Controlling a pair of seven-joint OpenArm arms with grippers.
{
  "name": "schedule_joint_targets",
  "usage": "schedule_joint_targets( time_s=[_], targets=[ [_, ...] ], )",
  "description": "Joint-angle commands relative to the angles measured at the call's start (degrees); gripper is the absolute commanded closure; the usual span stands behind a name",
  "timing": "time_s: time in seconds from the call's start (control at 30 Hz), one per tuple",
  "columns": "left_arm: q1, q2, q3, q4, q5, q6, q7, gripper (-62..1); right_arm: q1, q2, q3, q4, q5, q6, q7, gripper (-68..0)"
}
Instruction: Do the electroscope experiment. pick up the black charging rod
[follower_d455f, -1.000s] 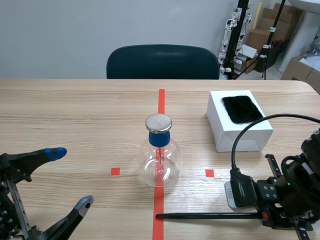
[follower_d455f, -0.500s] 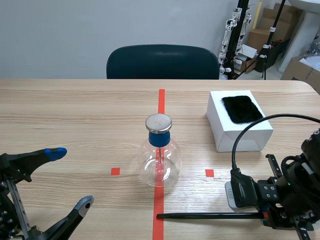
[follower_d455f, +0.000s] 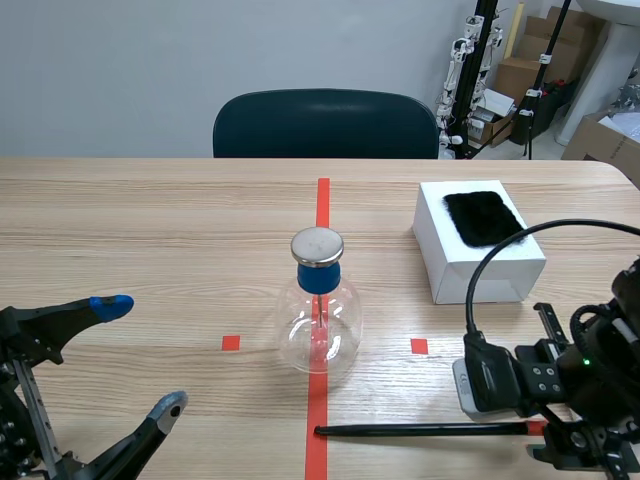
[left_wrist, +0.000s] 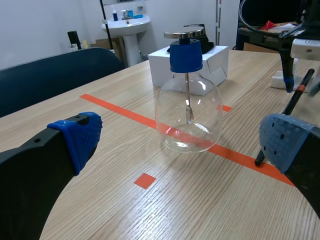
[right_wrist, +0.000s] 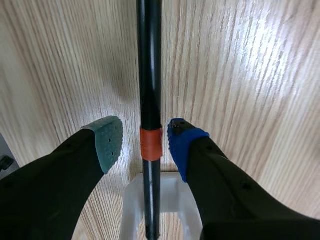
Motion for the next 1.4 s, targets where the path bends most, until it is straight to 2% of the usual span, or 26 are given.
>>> schedule_joint_targets(
  time_s=[0.0, 0.83, 0.9, 1.03, 1.1, 1.2, 1.27, 1.37],
  targets=[
    [-0.15, -0.07, -0.09, 0.33, -0.44, 0.07, -0.83, -62.3, 0.81, 0.74, 0.44, 0.85, 0.31, 0.46, -0.22, -22.0],
    [-0.15, -0.07, -0.09, 0.33, -0.44, 0.07, -0.83, -62.3, 0.83, 0.59, 0.66, 0.66, -0.07, 0.46, 0.55, -22.0],
    [-0.15, -0.07, -0.09, 0.33, -0.44, 0.07, -0.81, -62.3, 0.81, 1.60, 1.51, 0.90, -0.11, 0.46, 3.41, -22.0],
    [-0.15, -0.07, -0.09, 0.33, -0.44, 0.07, -0.81, -62.3, 0.76, 5.66, 4.48, 3.04, 1.84, 0.46, 13.31, -22.1],
    [-0.15, -0.07, -0.09, 0.33, -0.44, 0.07, -0.81, -62.3, 0.63, 7.76, 6.08, 4.26, 3.43, 0.46, 18.58, -26.4],
    [-0.15, -0.07, -0.09, 0.33, -0.44, 0.07, -0.83, -62.3, -0.74, 10.97, 8.50, 5.97, 5.57, 0.46, 27.36, -36.6],
    [-0.15, -0.07, -0.09, 0.33, -0.44, 0.07, -0.79, -62.3, -2.64, 12.85, 9.99, 6.80, 6.12, -2.95, 33.64, -41.6],
    [-0.15, -0.07, -0.09, 0.33, -0.44, 0.07, -0.79, -62.3, -6.43, 14.51, 12.04, 7.17, 6.08, -11.34, 42.71, -49.8]
  ],
)
